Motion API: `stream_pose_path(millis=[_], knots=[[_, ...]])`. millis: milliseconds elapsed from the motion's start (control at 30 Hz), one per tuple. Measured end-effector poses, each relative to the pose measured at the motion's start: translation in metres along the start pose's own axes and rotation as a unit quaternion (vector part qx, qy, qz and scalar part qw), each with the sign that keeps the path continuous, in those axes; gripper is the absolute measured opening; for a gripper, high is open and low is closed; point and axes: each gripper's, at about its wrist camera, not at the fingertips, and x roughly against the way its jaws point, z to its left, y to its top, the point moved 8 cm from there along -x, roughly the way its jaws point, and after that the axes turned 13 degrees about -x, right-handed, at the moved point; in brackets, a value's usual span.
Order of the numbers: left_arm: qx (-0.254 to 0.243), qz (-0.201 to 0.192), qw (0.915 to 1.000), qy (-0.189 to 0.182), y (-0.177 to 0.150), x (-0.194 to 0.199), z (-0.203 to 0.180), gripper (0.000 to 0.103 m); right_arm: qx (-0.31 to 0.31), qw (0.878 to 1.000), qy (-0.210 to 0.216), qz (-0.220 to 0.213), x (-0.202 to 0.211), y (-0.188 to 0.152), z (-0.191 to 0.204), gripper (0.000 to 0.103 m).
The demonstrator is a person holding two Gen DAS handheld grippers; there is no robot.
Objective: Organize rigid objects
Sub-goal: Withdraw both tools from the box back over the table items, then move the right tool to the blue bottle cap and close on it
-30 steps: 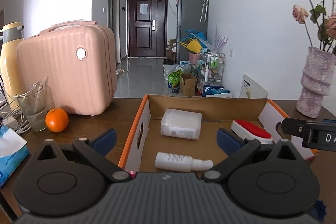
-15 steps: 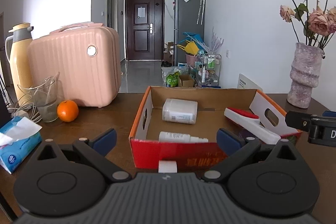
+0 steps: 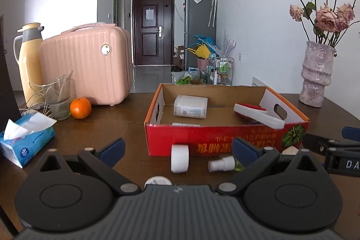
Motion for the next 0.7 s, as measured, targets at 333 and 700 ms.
stream_pose_path(millis=[333, 700], knots=[[0.009, 0.018, 0.9998, -0.004, -0.026, 0.021, 0.001, 0.103, 0.011, 1.000, -0.007, 0.016, 0.021, -0.028, -0.012, 0.103], [0.016, 0.031, 0.9994, -0.005, -0.042, 0.030, 0.004, 0.103, 0.002, 0.999, -0.026, 0.023, 0.032, -0.042, -0.037, 0.103]])
